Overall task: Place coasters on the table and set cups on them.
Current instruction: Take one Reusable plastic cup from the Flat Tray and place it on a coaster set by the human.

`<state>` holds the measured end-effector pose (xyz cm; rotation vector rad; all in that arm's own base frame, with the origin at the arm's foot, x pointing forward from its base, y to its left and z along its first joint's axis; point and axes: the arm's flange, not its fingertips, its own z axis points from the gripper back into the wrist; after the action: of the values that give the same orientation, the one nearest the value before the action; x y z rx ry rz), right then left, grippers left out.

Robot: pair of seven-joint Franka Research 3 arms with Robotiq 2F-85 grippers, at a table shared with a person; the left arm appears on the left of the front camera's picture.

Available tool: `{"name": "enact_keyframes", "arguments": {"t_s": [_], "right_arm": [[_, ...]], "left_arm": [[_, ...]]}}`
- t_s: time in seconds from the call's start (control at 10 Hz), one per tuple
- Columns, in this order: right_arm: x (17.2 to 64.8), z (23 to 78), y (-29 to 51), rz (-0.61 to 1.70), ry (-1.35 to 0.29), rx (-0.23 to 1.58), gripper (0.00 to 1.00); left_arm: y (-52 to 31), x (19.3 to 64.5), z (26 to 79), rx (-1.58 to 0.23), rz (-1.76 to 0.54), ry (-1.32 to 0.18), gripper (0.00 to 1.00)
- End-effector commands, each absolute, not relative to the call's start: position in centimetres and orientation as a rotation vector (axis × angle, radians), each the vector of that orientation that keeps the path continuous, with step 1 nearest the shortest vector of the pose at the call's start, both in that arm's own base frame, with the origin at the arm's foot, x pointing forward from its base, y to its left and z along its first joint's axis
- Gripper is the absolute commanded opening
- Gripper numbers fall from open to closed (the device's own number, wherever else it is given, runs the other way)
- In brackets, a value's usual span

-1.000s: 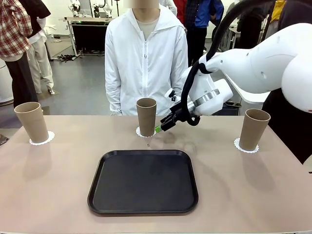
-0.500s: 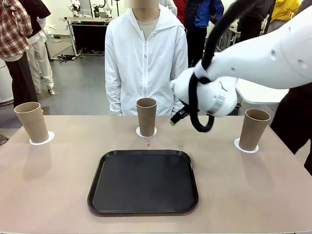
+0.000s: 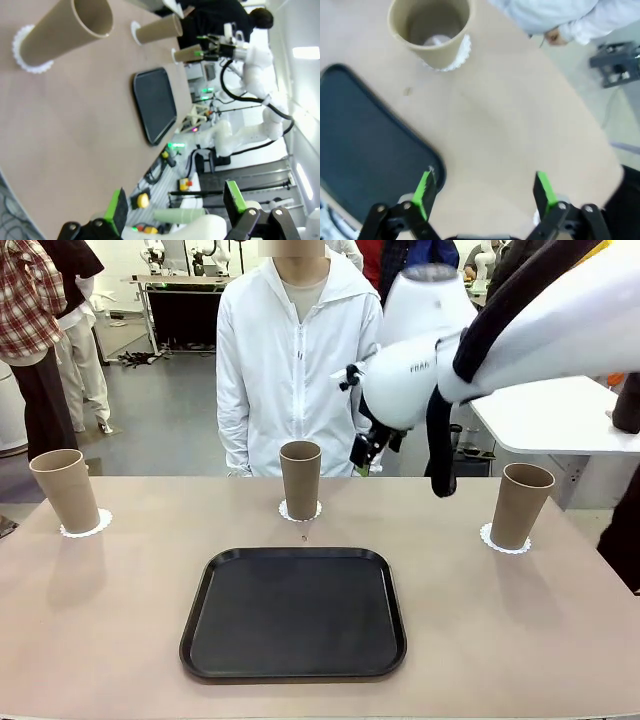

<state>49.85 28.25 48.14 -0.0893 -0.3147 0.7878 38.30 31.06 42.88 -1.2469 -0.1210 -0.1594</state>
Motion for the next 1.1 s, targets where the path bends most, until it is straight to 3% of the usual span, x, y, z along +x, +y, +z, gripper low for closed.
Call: {"name": "enact_keyframes", "arguments": {"t_s": [0.0, 0.2, 0.3, 1.0], "right_arm": [[49.9, 48.9, 28.8, 0.779, -0.243, -0.145, 1.0], [51.2, 49.9, 28.2, 0.775, -0.228, -0.108, 1.0], [48.9, 50.2, 29.2, 0.799, -0.253, -0.119, 1.0], [48.9, 50.2, 29.2, 0.799, -0.253, -0.119, 1.0]], "left_arm": [[31.0, 38.3, 43.2, -1.243, -0.146, -0.121, 1.0], [31.0, 38.3, 43.2, -1.243, -0.146, -0.121, 1.0], [31.0, 38.3, 43.2, -1.243, -0.146, -0.121, 1.0], [31.0, 38.3, 43.2, -1.243, -0.146, -0.121, 1.0]]}}
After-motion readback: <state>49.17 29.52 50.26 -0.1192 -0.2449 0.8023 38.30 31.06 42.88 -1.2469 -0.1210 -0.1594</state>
